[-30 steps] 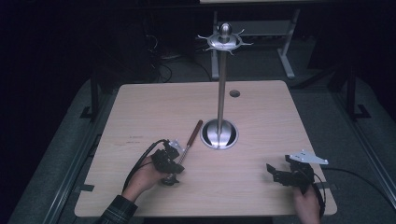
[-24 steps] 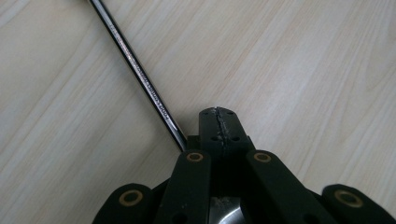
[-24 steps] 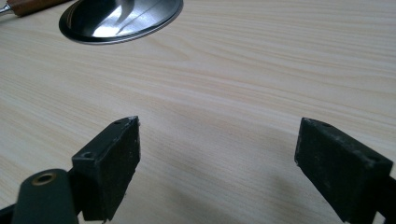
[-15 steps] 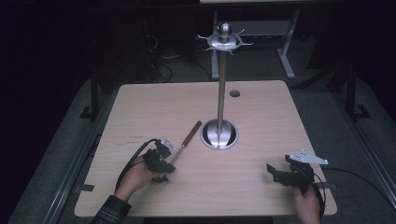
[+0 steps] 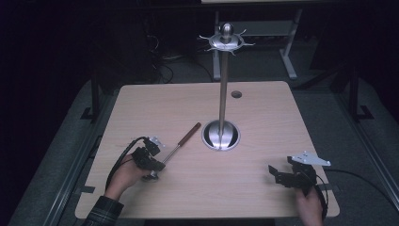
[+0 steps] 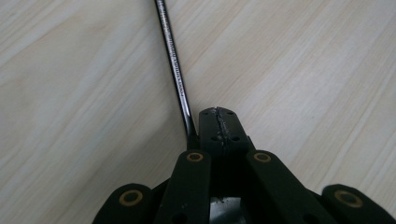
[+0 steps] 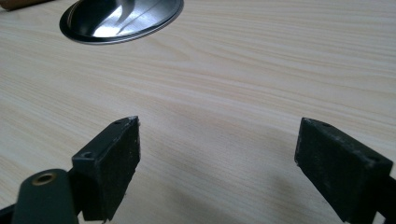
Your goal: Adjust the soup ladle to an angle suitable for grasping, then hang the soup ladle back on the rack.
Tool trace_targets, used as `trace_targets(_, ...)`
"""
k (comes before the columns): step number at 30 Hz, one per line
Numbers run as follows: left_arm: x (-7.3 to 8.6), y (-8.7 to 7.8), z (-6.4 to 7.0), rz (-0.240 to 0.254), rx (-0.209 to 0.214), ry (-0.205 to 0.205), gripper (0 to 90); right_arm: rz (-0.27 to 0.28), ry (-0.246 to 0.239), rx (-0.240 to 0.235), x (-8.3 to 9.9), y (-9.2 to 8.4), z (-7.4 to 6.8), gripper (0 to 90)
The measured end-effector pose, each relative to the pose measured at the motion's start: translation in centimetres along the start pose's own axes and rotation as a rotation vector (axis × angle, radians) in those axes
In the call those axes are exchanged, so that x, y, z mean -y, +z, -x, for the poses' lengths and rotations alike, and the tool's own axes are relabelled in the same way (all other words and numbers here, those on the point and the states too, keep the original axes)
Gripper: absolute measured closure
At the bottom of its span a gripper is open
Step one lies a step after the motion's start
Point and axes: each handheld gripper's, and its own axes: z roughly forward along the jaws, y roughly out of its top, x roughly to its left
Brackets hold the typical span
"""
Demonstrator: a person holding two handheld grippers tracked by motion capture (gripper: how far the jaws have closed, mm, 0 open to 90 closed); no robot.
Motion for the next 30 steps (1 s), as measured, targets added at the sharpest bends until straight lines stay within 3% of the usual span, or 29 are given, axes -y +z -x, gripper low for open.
trace_targets(6, 0.6, -0.7, -1.0, -0.001, -0.014, -0.026, 90.0, 0.001, 0.001, -0.002, 0.0, 0.0, 0.0, 13.6)
trace_targets(14, 0.3, -0.9, -1.0, 0.007, -0.011, -0.015, 90.0, 0.001, 0.002, 0.001, 0.0, 0.0, -0.1, 13.6)
trace_targets(20, -0.5, -1.4, -0.9, 0.048, -0.008, -0.025, 90.0, -0.003, 0.004, 0.002, 0.0, 0.0, -0.1, 13.6)
trace_targets(30, -2.0, -1.6, -2.1, 0.084, 0.000, -0.054, 73.9, -0.003, 0.000, -0.003, -0.1, 0.1, -0.1, 13.6)
